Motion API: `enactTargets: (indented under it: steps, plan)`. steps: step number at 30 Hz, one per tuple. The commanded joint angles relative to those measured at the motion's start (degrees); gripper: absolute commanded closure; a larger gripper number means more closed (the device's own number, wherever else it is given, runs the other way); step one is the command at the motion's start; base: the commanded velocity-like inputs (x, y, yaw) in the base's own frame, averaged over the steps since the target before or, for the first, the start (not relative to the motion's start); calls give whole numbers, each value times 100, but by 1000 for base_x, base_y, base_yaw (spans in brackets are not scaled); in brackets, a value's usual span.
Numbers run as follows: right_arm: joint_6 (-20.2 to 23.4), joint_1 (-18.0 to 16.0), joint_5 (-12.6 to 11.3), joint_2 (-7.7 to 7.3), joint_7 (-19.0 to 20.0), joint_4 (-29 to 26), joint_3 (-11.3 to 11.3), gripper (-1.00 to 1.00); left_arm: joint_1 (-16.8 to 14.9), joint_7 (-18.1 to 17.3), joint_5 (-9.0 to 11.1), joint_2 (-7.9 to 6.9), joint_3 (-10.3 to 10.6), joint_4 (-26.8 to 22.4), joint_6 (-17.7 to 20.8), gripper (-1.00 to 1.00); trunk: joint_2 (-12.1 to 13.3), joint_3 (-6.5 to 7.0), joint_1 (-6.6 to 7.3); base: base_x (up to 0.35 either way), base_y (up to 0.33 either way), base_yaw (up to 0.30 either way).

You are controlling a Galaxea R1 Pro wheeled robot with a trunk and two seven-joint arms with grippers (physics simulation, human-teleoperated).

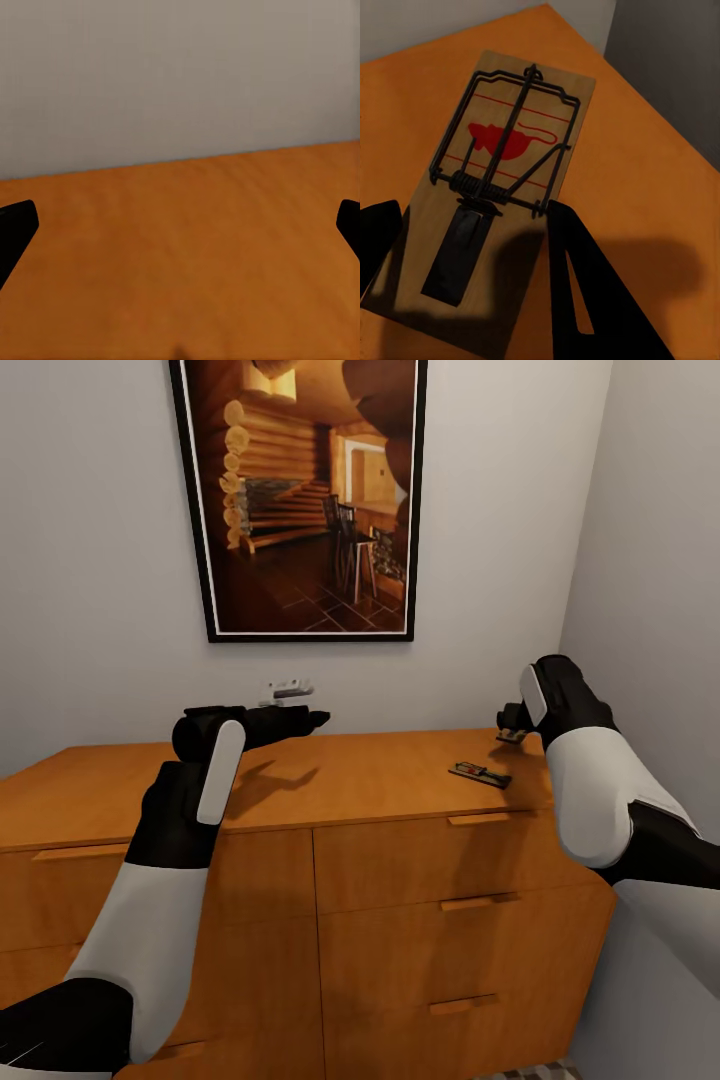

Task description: Take the four mousetraps from the cabinet in the bathroom and place them on the bathroom floor. Make sure all four end up on the same floor surface, and ensure that at least two of them are either under or directly next to the same bathroom sink.

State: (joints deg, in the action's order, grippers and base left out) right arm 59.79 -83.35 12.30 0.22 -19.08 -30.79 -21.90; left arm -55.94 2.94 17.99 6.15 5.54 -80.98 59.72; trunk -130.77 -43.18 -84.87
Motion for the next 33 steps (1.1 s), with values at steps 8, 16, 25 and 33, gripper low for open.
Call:
enactTargets:
  steps: [8, 16, 25, 33]
  plan:
    - [21, -6, 44, 4, 19, -5, -24, 100, -6, 23, 37, -19, 0, 3, 23, -100, -3, -7, 1, 0, 0, 0]
    - [21, -6, 41, 5, 19, -6, -24, 100, -5, 26, 38, -13, 4, 3, 23, -100, -3, -7, 1, 0, 0, 0]
    - [21, -6, 31, 4, 19, -6, -24, 100, -5, 29, 38, -9, 7, 4, 23, -100, 278, 119, 155, 0, 0, 0]
    - [21, -6, 27, 4, 24, -6, -24, 100, -6, 31, 31, -7, 7, -2, 23, -100, 598, 262, 330, 0, 0, 0]
